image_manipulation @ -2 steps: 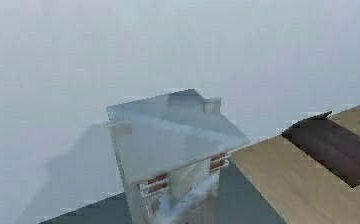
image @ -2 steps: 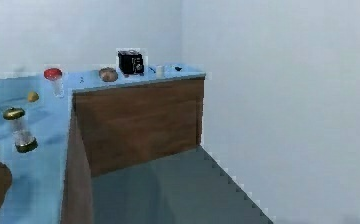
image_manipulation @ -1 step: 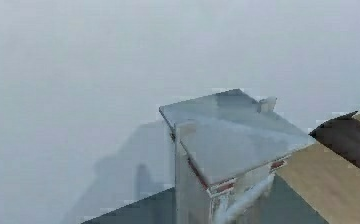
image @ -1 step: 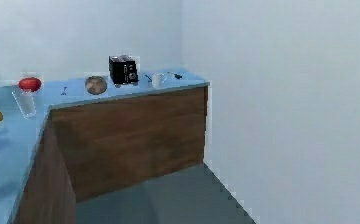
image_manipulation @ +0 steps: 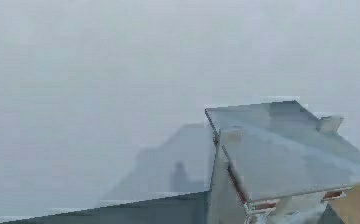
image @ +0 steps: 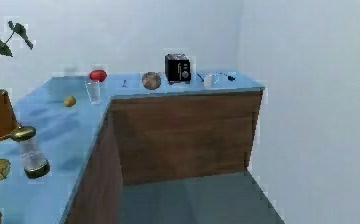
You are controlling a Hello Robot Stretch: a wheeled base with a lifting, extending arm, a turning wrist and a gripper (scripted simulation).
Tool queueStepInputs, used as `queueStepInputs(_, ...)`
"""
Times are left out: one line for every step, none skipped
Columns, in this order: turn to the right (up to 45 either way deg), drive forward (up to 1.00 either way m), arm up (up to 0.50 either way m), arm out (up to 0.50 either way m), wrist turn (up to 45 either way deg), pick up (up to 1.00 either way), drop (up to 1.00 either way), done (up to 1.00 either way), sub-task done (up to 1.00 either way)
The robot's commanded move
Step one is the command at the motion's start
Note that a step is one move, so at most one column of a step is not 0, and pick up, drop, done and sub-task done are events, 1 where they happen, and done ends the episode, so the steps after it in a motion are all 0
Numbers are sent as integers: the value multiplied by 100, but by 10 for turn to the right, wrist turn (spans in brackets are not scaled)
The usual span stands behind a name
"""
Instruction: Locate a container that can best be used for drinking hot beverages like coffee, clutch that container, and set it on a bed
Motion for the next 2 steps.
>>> queueStepInputs(0, 75, 0, 0, 0, 0, 0, 0, 0)
queueStepInputs(-450, 0, 0, 0, 0, 0, 0, 0, 0)
